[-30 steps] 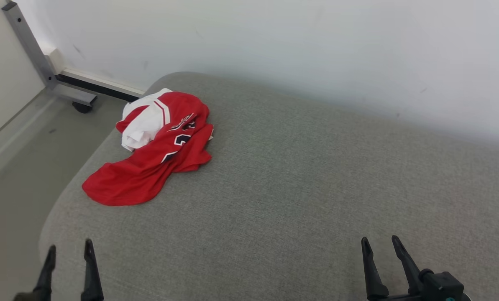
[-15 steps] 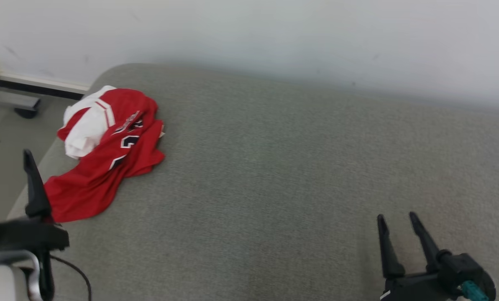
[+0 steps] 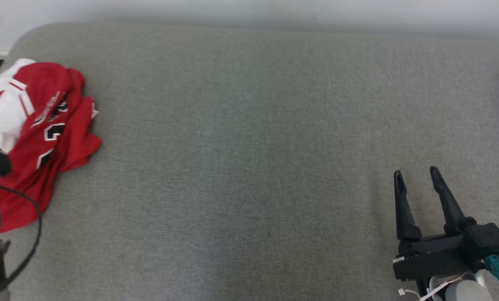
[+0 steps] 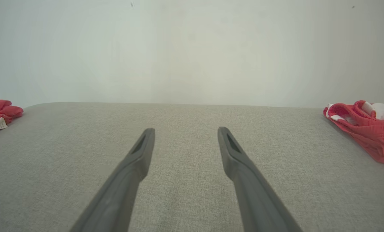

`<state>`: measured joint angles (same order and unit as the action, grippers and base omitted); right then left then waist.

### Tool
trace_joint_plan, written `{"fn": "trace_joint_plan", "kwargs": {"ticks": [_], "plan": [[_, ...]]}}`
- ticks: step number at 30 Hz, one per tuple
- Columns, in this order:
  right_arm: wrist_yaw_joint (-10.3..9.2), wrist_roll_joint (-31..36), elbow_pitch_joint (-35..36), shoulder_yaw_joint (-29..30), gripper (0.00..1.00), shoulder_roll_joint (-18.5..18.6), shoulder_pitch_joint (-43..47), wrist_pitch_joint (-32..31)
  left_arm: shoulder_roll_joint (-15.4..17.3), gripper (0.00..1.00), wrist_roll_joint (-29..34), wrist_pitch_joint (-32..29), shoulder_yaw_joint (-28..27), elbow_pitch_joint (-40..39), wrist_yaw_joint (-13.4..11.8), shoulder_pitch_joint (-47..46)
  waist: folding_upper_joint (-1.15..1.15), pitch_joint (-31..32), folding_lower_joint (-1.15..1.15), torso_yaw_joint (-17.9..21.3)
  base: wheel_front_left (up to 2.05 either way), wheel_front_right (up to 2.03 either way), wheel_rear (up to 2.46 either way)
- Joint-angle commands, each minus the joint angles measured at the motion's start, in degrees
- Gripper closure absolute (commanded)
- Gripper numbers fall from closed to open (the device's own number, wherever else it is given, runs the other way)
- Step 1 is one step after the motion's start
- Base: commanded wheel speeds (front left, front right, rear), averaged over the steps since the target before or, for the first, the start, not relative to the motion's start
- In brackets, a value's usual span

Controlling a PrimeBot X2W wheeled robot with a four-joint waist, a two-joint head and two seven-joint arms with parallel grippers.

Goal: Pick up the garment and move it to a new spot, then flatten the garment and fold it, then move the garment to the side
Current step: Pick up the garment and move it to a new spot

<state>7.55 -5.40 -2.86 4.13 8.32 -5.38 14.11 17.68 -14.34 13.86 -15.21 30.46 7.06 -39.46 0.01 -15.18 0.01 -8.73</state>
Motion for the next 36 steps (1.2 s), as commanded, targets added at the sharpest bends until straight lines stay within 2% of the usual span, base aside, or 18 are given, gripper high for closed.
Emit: {"fn": "trace_joint_plan", "kwargs": {"ticks": [1,6,17,24,33,34,35,36], "plan": [[-0.14,0.58,0.37,0.08,0.00,-0.14,-0.60,-0.09,0.45,0.00,-0.58,-0.24,0.02,0.51,-0.04,-0.87,-0.01,-4.54,-0.01,3.67,0.00,0.00,0.00],[-0.14,0.85,2.86,0.52,0.00,0.26,-1.73,-0.87,3.86,0.00,-1.91,-2.82,0.29,8.19,0.24,-6.96,-0.01,-7.28,-0.01,4.98,0.00,0.00,0.00],[-0.14,1.18,5.49,1.04,0.00,0.06,-2.74,-2.05,7.45,0.00,-4.32,-11.92,2.60,24.12,0.19,-14.13,-0.01,-8.89,-0.01,6.40,0.00,0.00,0.00],[-0.14,1.09,5.03,0.57,0.00,-0.40,-3.06,-1.80,8.49,0.00,-6.14,-23.73,4.72,32.52,0.38,-16.15,-0.01,-8.35,-0.01,7.48,0.00,0.00,0.00],[-0.14,1.40,5.18,0.62,0.00,-0.69,-3.15,-1.64,9.24,0.00,-9.36,-35.70,7.33,36.62,0.38,-17.70,-0.01,-8.62,-0.01,8.52,0.00,0.00,0.00],[-0.14,1.50,5.21,0.62,0.00,-0.78,-3.22,-1.69,8.80,0.36,-9.85,-37.07,7.61,37.12,0.38,-17.45,-0.01,-8.54,-0.01,8.63,0.00,0.00,0.00],[-0.14,1.48,5.18,0.61,0.00,-0.78,-3.26,-1.72,8.62,1.00,-9.89,-37.53,8.29,36.81,0.41,-17.14,-0.01,-8.46,-0.01,8.74,0.00,0.00,0.00],[-0.15,1.46,5.15,0.64,0.00,-0.82,-3.29,-1.74,8.81,1.00,-10.33,-36.89,8.33,36.47,0.41,-16.78,-0.01,-8.35,-0.01,8.82,0.00,0.00,0.00]]}}
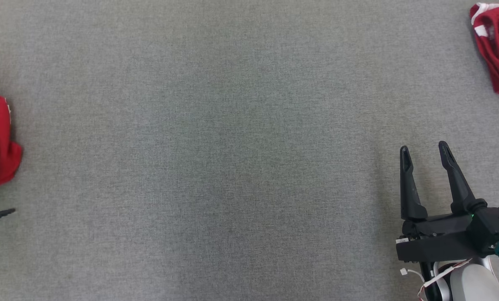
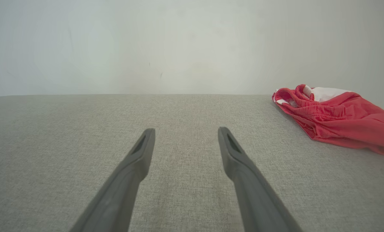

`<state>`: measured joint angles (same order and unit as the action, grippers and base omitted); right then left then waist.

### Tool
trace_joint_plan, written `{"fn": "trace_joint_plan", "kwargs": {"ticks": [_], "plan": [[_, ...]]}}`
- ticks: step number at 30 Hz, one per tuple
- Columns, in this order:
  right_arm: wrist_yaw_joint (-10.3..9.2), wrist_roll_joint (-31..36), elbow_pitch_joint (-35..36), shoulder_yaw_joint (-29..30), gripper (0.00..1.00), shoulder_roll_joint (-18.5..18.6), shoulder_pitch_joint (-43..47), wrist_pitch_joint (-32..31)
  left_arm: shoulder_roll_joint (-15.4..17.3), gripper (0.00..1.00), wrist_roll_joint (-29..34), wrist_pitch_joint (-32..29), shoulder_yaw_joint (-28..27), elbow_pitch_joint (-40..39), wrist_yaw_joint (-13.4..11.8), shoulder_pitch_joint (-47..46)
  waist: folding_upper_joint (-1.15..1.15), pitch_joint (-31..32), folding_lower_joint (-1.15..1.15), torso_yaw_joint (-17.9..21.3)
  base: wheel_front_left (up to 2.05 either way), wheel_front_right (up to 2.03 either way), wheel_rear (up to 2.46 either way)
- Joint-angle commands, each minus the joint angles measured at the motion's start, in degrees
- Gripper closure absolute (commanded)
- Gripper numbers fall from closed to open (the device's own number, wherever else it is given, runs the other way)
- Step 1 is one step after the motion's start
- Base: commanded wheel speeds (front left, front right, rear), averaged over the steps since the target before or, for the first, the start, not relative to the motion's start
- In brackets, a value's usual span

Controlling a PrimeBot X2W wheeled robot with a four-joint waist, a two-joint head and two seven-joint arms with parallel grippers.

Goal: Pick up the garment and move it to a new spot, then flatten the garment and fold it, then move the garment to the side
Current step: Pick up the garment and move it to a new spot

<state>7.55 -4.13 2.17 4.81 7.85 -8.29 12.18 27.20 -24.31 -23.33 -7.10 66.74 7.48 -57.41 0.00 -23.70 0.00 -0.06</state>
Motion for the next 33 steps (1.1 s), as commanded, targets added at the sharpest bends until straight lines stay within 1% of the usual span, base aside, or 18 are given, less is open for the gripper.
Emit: {"fn": "trace_joint_plan", "kwargs": {"ticks": [1,3,5,11,12,14,16,18,22,24,27,33], "plan": [[-0.15,0.19,0.12,-0.04,0.00,-0.35,-0.37,0.19,-0.70,1.00,-0.36,0.30,0.22,0.19,-0.01,1.17,0.00,0.17,0.00,0.14,0.00,0.00,0.00],[-0.14,0.30,0.17,-0.07,0.00,-0.52,-0.25,0.12,-0.89,1.00,-0.91,1.22,0.57,-0.19,-0.02,1.86,0.00,0.45,0.00,0.31,0.00,0.00,0.00],[-0.14,0.33,0.10,0.01,0.00,-0.58,-0.20,0.03,0.22,1.00,-0.59,4.05,0.70,-0.91,-0.03,2.33,0.00,0.84,0.00,0.52,0.00,0.00,0.00],[-0.14,-0.23,-0.70,0.30,0.00,-1.11,0.18,0.39,1.81,1.00,-0.22,14.69,-0.14,-3.13,-1.93,1.40,0.00,2.84,0.00,0.95,0.00,0.00,0.00],[-0.14,-0.58,-1.35,0.32,0.00,-1.11,0.31,0.55,2.01,1.00,0.07,18.44,-0.01,-4.12,-2.03,0.73,0.00,3.67,0.00,0.98,0.00,0.00,0.00],[-0.14,-0.86,-2.19,0.18,0.00,-1.25,0.41,0.84,2.04,1.00,-0.25,21.18,-0.30,-4.95,-1.95,-0.16,0.00,4.67,0.00,1.00,0.00,0.00,0.00],[-0.14,-1.22,-2.95,0.04,0.00,-1.57,0.48,1.14,2.65,1.00,0.68,24.17,0.32,-6.10,-1.93,-0.81,0.00,5.66,0.00,1.12,0.00,0.00,0.00],[-0.14,-1.37,-3.83,-0.19,0.00,-1.95,0.62,1.53,2.46,1.00,0.77,26.10,0.73,-7.19,-1.61,-1.96,0.00,6.74,0.00,1.36,0.00,0.00,0.00],[-0.14,-1.95,-5.89,-0.38,0.00,-2.64,0.90,2.12,3.48,1.00,3.03,30.11,3.28,-10.86,-1.12,-4.07,0.00,8.85,0.00,2.19,0.00,0.00,0.00],[-0.14,-2.40,-7.01,-0.53,0.00,-3.02,1.08,2.52,2.94,1.00,3.22,31.45,4.22,-13.11,-0.98,-5.46,0.00,9.92,0.00,2.85,0.00,0.00,0.00],[-0.14,-3.02,-8.51,-0.66,0.00,-3.48,1.32,2.76,2.05,1.00,3.86,31.81,6.03,-16.86,-0.60,-7.47,0.00,11.37,0.00,4.16,0.00,0.00,0.00],[-0.14,-4.03,-10.50,-0.62,0.00,-4.42,1.68,3.05,-0.98,1.00,1.69,27.69,8.84,-25.02,-0.19,-9.81,0.00,13.37,0.00,8.16,0.00,0.00,0.00]]}}
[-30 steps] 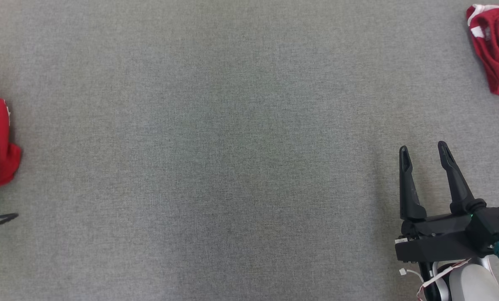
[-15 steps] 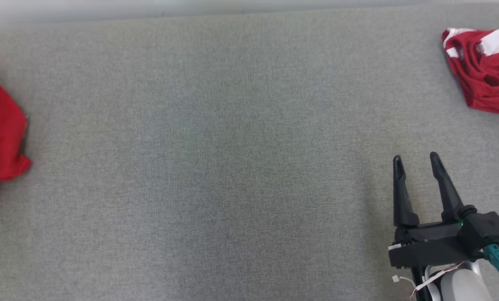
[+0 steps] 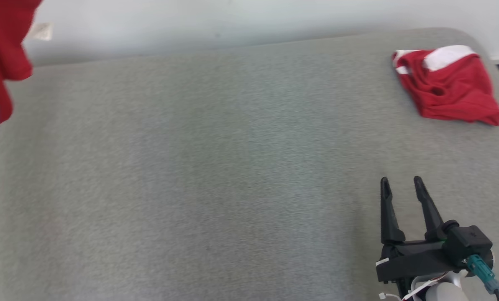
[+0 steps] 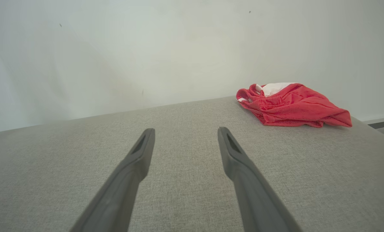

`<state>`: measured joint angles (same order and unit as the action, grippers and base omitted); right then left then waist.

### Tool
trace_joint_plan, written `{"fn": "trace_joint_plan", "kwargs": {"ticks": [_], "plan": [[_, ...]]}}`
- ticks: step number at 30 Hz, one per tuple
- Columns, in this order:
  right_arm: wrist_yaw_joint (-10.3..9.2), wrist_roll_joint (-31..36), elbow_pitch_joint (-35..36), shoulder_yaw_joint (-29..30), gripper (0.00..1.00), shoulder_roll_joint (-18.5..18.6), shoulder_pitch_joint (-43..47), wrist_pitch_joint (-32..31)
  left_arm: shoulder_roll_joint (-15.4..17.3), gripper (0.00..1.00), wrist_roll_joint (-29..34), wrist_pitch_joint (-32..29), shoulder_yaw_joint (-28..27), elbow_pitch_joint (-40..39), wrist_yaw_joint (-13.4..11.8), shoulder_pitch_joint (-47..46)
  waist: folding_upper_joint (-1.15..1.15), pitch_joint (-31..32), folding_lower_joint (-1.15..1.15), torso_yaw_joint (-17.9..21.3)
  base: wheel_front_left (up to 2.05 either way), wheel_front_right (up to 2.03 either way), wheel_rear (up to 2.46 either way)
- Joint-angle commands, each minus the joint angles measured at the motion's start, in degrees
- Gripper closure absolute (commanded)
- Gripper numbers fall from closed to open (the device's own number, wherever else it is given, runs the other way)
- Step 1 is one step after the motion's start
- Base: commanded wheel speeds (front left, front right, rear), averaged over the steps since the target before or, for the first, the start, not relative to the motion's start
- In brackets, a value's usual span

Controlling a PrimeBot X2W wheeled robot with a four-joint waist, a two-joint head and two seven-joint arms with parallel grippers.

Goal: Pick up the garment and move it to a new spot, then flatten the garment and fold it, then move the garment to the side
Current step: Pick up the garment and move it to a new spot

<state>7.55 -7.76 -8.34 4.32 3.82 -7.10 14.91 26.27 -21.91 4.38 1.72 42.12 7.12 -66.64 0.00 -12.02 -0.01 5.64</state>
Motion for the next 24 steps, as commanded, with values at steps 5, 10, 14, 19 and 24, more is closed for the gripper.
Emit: {"fn": "trace_joint_plan", "kwargs": {"ticks": [5,10,14,19,24], "plan": [[-0.14,-1.22,-0.61,-0.25,0.00,-0.81,1.13,0.31,-3.04,1.00,-1.34,-3.36,3.24,-8.36,0.36,-0.03,0.00,2.87,0.01,6.49,0.00,0.00,0.00],[-0.14,-1.88,-1.26,0.03,0.00,-0.98,1.78,0.32,-7.19,1.00,-2.86,-6.31,5.80,-16.41,0.14,1.60,0.00,3.87,0.01,10.08,0.00,0.00,0.00],[-0.14,-2.22,-1.55,-0.01,0.00,-1.04,2.19,0.33,-10.10,1.00,-3.54,-7.72,7.52,-20.11,-0.56,2.83,0.00,4.00,0.01,11.46,0.00,0.00,0.00],[-0.14,-3.82,-2.17,-1.00,0.00,-1.07,2.25,0.32,-14.37,1.00,-4.31,-8.88,10.28,-24.20,-1.67,6.80,0.00,3.93,0.01,13.19,0.00,0.00,0.00],[-0.14,-4.59,-2.50,-1.07,0.00,-1.04,2.24,0.32,-18.40,1.00,-5.17,-8.62,12.74,-26.97,-2.84,13.69,0.00,3.63,0.01,13.86,0.00,0.00,0.00]]}}
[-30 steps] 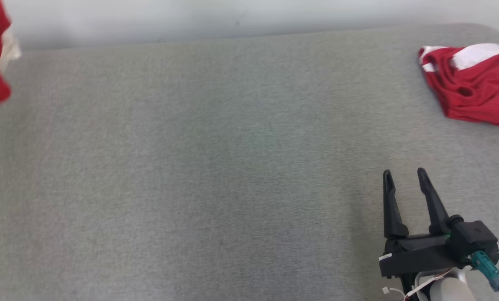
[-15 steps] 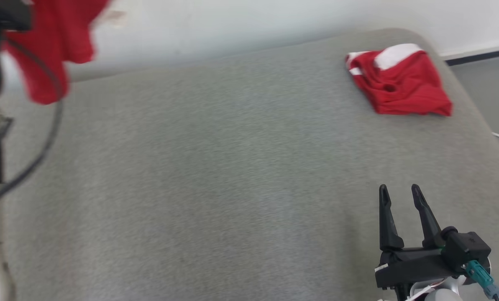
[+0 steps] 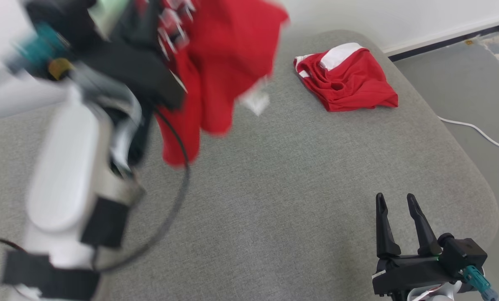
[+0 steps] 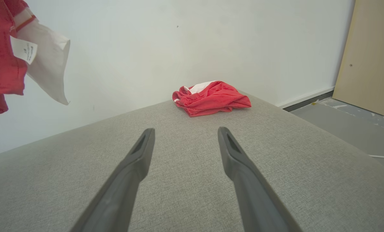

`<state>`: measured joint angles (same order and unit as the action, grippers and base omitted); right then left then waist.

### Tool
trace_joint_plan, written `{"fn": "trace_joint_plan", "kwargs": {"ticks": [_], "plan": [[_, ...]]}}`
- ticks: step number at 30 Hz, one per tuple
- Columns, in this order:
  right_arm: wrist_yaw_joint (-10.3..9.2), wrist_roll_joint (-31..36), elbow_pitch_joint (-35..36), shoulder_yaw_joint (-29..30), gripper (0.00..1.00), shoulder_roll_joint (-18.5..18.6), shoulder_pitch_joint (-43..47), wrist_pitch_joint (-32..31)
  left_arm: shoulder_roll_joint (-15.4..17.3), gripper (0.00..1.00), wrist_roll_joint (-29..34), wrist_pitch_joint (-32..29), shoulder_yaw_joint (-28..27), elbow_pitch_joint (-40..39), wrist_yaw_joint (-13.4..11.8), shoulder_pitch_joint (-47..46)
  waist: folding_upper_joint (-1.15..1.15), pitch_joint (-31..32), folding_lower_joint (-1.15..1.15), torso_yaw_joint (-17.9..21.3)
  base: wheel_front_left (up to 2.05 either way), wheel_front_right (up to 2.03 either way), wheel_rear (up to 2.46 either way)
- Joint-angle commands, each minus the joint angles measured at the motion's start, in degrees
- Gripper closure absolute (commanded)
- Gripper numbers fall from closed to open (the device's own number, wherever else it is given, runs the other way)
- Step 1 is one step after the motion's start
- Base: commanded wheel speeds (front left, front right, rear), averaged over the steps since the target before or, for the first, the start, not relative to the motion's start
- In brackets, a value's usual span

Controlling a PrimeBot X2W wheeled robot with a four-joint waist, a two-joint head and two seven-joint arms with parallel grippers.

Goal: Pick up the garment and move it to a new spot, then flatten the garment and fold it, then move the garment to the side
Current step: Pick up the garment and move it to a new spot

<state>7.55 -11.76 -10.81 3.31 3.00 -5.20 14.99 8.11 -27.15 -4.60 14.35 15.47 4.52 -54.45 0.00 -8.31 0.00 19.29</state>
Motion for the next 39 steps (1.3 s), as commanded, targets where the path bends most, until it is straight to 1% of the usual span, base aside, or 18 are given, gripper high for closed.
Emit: {"fn": "trace_joint_plan", "kwargs": {"ticks": [1,6,9,15,16,17,19,22,26,32,34,39], "plan": [[-0.14,-0.61,-0.10,-0.04,0.00,-0.24,0.32,0.25,-0.56,1.00,0.28,0.30,0.83,-0.67,-0.41,3.25,0.00,-0.16,0.00,0.26,0.00,0.00,0.00],[-0.14,-0.98,-0.16,-0.44,0.00,-0.21,-0.27,0.25,-2.09,1.00,-0.91,1.91,2.36,-1.00,-1.83,12.59,0.00,-0.95,0.00,0.62,0.00,0.00,0.00],[-0.14,-1.22,0.15,-0.89,0.00,-0.23,-0.66,0.25,-1.64,1.00,-0.42,3.48,2.85,0.45,-2.52,18.03,0.00,-1.66,0.00,0.79,0.00,0.00,0.00],[-0.14,-1.18,0.15,-1.01,0.00,-0.23,-0.98,0.25,-0.76,1.00,0.10,5.68,4.34,5.55,-2.88,26.83,0.00,-2.33,0.00,0.44,0.00,0.00,0.00],[-0.14,-1.19,0.11,-0.97,0.00,-0.23,-1.14,0.25,-0.55,0.67,0.43,5.97,4.55,6.44,-3.07,27.79,0.00,-2.34,0.00,0.35,0.00,0.00,0.00],[-0.14,-1.15,0.03,-0.99,0.00,-0.23,-1.34,0.25,-0.26,0.00,1.02,6.50,4.78,7.21,-3.32,28.50,0.00,-2.36,0.00,0.21,0.00,0.00,0.00],[-0.14,-1.02,-0.01,-0.85,0.00,-0.24,-1.52,0.25,-0.12,0.00,1.89,7.68,5.44,8.42,-3.54,29.28,0.00,-2.25,0.00,-0.31,0.00,0.00,0.00],[-0.14,-0.75,0.14,-0.69,0.00,-0.21,-1.24,0.25,-0.93,0.00,1.21,9.86,5.50,8.75,-3.10,29.57,0.00,-1.64,0.00,-1.34,0.00,0.00,0.00],[-0.14,-0.24,0.35,0.05,0.00,-0.23,-0.33,0.25,-1.28,0.00,1.04,12.92,5.20,6.96,-2.89,28.51,0.00,-0.23,0.00,-3.39,0.00,0.00,0.00],[-0.14,0.15,0.72,0.60,0.00,-0.22,0.35,0.23,0.22,0.00,1.50,15.68,3.71,3.65,-3.70,27.91,0.00,1.92,0.00,-6.99,0.00,0.00,0.00],[-0.14,0.28,0.75,0.78,0.00,-0.21,0.43,0.17,0.50,0.00,1.43,15.89,3.45,3.30,-3.92,28.18,0.00,2.27,0.00,-7.66,0.00,0.00,0.00],[-0.14,0.65,0.84,1.10,0.00,-0.22,0.72,0.14,2.79,0.00,1.22,17.19,1.24,1.61,-5.00,30.35,0.00,3.57,0.00,-10.22,0.00,0.00,0.00]]}}
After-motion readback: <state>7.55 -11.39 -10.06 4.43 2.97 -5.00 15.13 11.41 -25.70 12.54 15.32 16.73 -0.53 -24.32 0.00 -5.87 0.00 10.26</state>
